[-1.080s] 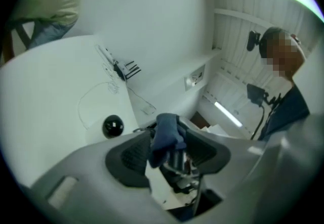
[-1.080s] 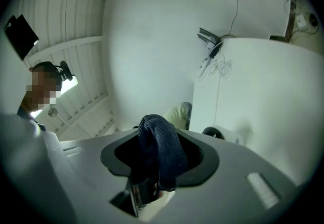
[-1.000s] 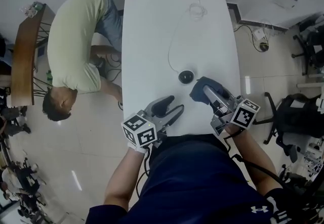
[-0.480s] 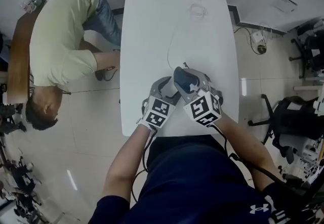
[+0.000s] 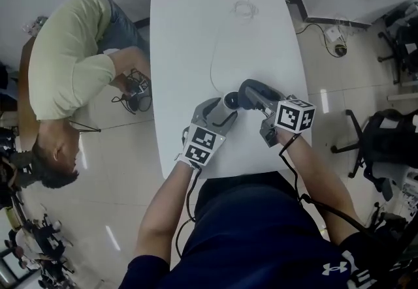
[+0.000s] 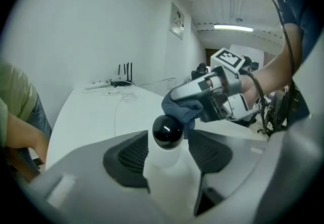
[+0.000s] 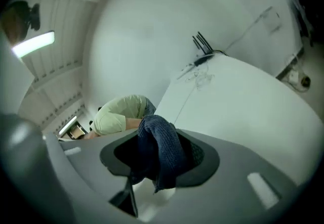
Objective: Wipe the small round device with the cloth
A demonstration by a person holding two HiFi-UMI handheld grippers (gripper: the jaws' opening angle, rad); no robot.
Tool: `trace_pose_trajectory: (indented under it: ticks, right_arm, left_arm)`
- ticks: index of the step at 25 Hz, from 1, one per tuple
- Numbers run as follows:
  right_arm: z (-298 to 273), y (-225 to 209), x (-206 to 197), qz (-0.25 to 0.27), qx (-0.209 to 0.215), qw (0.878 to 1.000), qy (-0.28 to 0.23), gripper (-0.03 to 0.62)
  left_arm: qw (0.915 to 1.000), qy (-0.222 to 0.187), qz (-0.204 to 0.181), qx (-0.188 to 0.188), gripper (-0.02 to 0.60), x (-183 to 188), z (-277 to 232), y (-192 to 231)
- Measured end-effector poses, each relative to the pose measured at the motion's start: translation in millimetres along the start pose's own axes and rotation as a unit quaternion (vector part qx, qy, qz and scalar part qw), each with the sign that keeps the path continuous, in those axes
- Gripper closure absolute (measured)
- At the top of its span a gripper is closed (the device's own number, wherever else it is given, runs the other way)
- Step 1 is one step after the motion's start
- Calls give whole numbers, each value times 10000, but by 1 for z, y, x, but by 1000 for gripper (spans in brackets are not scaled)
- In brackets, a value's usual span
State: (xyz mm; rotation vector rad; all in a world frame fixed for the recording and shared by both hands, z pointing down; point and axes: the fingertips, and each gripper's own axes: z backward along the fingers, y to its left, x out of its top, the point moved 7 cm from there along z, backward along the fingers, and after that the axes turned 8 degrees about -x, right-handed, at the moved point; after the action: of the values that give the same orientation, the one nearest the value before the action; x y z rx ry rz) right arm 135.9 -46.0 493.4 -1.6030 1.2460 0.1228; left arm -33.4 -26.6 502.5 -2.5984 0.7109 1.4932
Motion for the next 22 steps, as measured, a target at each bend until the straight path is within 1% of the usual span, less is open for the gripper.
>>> trace_pose_trajectory:
  ticks: [2,4,6,9,12,15,17,19,21,22]
  right_arm:
    - [-3,-17,-7,-353,54,9993,76,411]
    - [-6,-32,-14,-413,-30,9990,184,414]
    - [-10,-41,-22,-162,-224,9989,376,416]
    - [-17,-45,-39,461,-475,9951,730,416]
    - [-20,-45,-50,800,-684,9899,953,414]
    - [-25,-46,-57,1227,-1066,9790,1233,414]
    - [-27,-45,-61,1476,-1184,9726,1350,414]
    - [-24,-42,-55,1484,-1120,9743,1270,414]
    - [-15,-33,-36,1345,-914,9820,960,414]
    - [-10,-24,-21,1370,-760,9847,759,414]
  left_arm:
    - [10000,41,48,-49,336,0,-2,0]
    - [9999,79,90,-37,337,-1,-4,1]
    - [9999,127,105,-13,341,-1,-5,1]
    - [9998,179,107,15,342,-2,-6,0]
    - [9997,196,102,62,342,-2,-7,-1]
    - [9997,219,86,89,342,-3,-10,1]
    - [9997,227,92,88,342,-4,-11,2]
    - [9997,215,95,82,342,-5,-11,1]
    - [9998,172,86,108,342,-4,-9,0]
    - [9998,143,83,142,342,-3,-8,-1]
